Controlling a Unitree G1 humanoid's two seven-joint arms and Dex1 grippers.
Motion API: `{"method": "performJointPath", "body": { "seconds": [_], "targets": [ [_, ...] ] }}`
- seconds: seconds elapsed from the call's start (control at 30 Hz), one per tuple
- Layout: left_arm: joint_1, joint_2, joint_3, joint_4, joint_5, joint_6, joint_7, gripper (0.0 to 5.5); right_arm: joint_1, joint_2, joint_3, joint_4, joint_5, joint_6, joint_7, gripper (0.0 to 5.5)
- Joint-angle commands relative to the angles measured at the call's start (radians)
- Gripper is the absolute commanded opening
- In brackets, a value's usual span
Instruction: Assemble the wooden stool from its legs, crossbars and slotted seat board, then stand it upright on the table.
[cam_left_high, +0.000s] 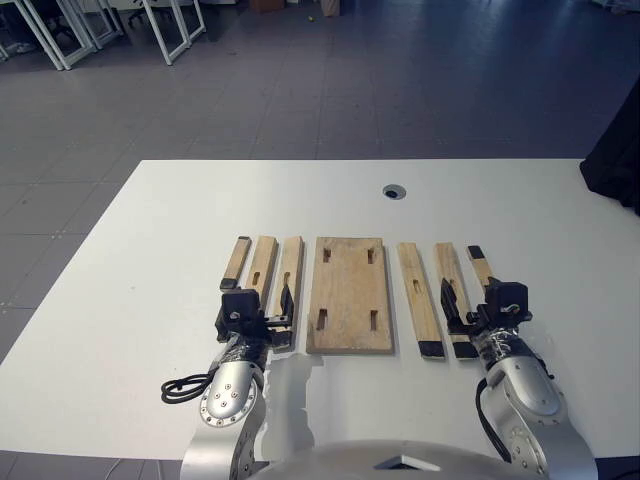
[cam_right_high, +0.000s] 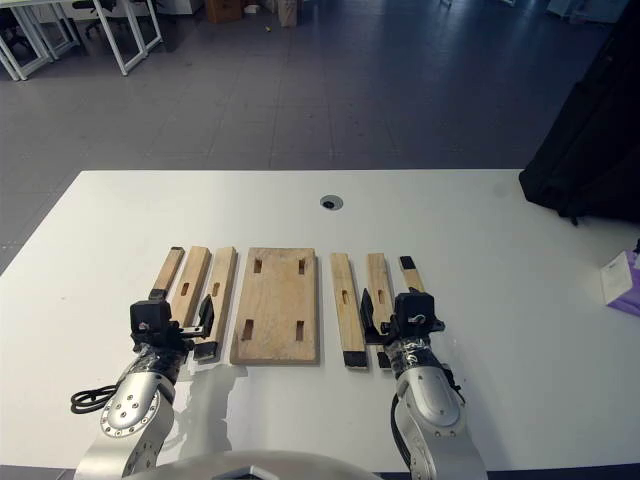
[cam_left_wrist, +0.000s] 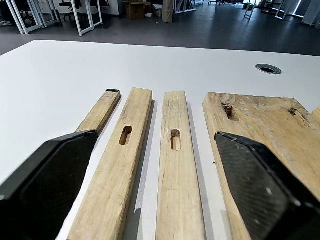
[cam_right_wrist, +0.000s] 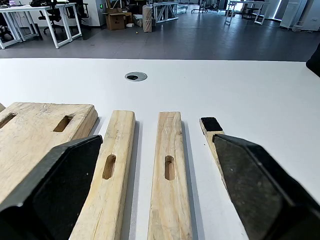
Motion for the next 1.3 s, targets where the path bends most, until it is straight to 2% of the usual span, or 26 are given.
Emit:
{"method": "performJointPath", "body": {
  "seconds": [0.03,0.27,1.3],
  "targets": [
    [-0.012,0.011,-0.013,0.004,0.01,0.017,-0.008,4.33,-0.01,0.002,-0.003,-0.006,0.003,0.011,-0.001,4.06],
    [-0.017,0.037,-0.042,0.008,0.039,0.02,-0.006,4.33,-0.013,-0.024,0.009,-0.009,-0.009,0.004,0.014,4.06],
    [-0.01,0.023,-0.024,0.023,0.04,-0.031,-0.01,4.33,-0.011,-0.019,-0.002,0.01,0.002,-0.006,0.019,4.06]
  ]
}}
